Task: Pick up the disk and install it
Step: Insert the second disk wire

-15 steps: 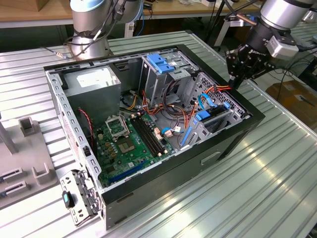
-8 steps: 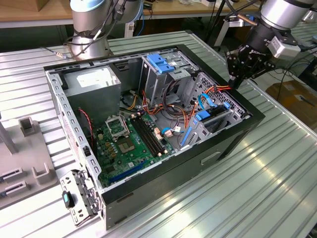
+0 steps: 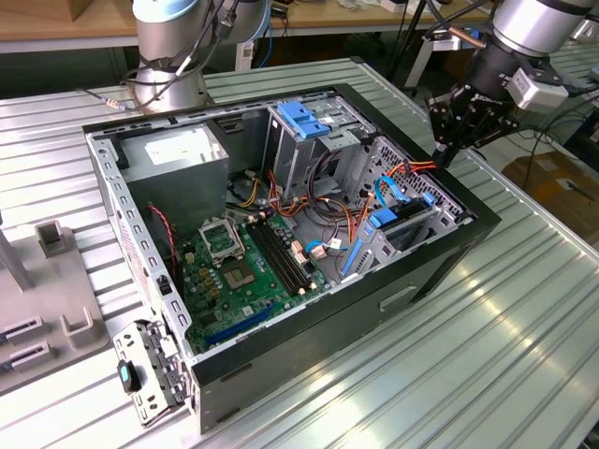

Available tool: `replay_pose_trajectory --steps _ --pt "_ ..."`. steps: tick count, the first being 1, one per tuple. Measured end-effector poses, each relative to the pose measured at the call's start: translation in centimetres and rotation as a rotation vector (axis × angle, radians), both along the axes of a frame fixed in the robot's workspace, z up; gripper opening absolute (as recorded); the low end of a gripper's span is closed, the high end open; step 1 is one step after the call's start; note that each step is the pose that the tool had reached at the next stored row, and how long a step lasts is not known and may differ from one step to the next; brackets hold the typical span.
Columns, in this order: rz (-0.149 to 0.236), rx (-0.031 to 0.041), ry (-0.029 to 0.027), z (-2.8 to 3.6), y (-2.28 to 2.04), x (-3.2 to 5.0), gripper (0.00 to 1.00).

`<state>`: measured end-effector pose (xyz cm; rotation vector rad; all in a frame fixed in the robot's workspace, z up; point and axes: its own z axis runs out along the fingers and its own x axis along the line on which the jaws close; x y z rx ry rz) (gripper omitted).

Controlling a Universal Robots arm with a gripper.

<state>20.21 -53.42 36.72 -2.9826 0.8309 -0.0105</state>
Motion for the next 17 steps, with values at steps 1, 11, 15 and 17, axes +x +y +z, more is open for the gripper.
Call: replay_pose_trajectory --steps 1,11,15,17 --pt "0.0 0.0 0.0 0.0 0.0 0.0 0.16" --pt "0.001 0.0 0.0 0.2 0.0 0.01 0.16" --pt "0.001 0.0001 0.0 0.9 0.0 0.01 0.16" --pt "0.001 0.0003 0.0 0.91 0.01 0.01 0.16"
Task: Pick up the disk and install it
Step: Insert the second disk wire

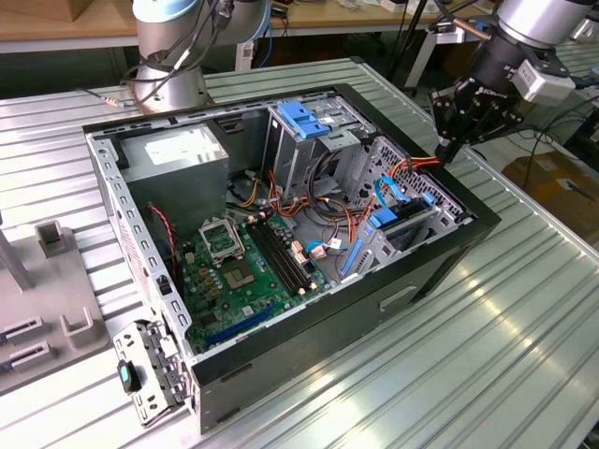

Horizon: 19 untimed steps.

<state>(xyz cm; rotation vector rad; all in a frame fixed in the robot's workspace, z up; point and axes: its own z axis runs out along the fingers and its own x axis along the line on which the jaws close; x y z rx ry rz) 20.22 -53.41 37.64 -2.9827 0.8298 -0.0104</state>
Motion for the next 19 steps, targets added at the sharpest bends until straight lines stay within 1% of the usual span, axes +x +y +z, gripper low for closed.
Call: replay_pose_trajectory --steps 1,3,8,10,12,19 --pt "0.0 -0.0003 -0.0001 0.02 0.0 -0.05 0.16" --pt "-0.001 -0.0003 -0.0001 0.01 0.0 -0.47 0.16" --pt "-0.003 -0.0002 -0.0001 -0.03 0.0 -1.7 0.16" --pt "-0.005 -0.0001 -0.0001 -0.09 0.0 -2.75 0.16" --pt "-0.006 -0.0001 -0.0001 -0.11 0.0 -3.23 0.16" --pt "-0.006 -0.0002 -0.0001 -0.11 0.0 -3.35 0.16"
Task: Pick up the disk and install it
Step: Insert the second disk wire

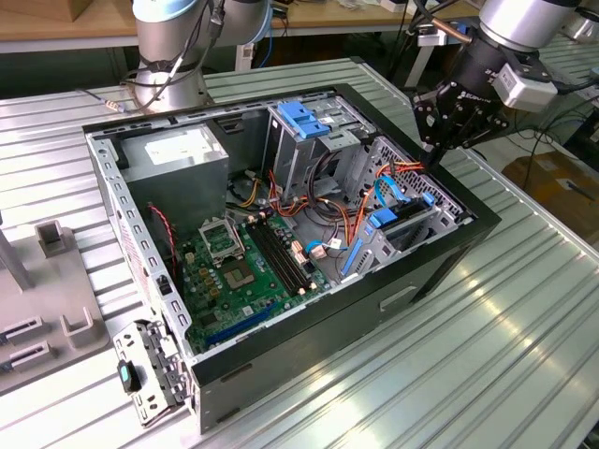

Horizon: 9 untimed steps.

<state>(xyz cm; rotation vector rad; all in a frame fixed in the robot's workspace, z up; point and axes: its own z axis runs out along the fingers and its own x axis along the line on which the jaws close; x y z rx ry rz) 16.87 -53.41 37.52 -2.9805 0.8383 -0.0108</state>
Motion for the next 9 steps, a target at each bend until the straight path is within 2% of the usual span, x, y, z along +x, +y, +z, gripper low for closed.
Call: replay_pose_trajectory --steps 9 --pt "-0.003 0.0 0.0 0.0 0.0 -0.01 0.16"
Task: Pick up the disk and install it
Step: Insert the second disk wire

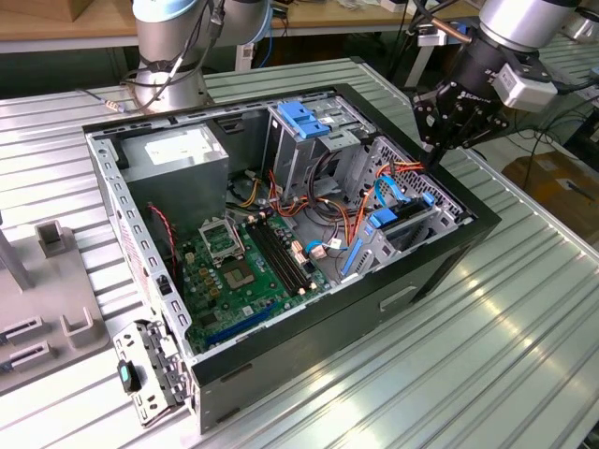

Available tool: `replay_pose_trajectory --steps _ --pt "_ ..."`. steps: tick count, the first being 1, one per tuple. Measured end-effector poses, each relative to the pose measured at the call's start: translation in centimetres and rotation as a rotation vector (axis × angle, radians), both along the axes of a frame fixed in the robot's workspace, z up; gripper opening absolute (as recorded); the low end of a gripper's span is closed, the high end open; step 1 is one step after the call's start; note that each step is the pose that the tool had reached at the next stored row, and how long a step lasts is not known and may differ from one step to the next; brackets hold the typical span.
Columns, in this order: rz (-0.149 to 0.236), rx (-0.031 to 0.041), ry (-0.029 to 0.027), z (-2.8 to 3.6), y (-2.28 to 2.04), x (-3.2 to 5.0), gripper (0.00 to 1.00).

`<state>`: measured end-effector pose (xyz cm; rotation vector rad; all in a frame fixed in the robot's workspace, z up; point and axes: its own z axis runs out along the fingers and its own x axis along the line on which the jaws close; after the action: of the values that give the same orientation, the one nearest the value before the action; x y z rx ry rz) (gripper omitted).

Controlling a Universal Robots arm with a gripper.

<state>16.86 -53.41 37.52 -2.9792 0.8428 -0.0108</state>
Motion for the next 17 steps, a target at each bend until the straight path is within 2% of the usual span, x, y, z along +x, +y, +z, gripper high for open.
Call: replay_pose_trajectory --steps 2,5,10,13,14,17 --pt "-0.028 0.0 0.0 -0.01 0.0 0.0 0.16" --pt "-0.1 -0.0001 -0.0001 -0.02 0.0 0.0 0.16" --pt "-0.184 0.0 0.0 -0.04 0.0 0.0 0.16" --pt "-0.278 0.0 -0.0001 -0.07 0.0 0.0 0.16" --pt "-0.297 -0.0001 0.0 -0.06 0.0 0.0 0.16" --pt "-0.298 0.0 -0.0001 -0.07 0.0 0.0 0.16"
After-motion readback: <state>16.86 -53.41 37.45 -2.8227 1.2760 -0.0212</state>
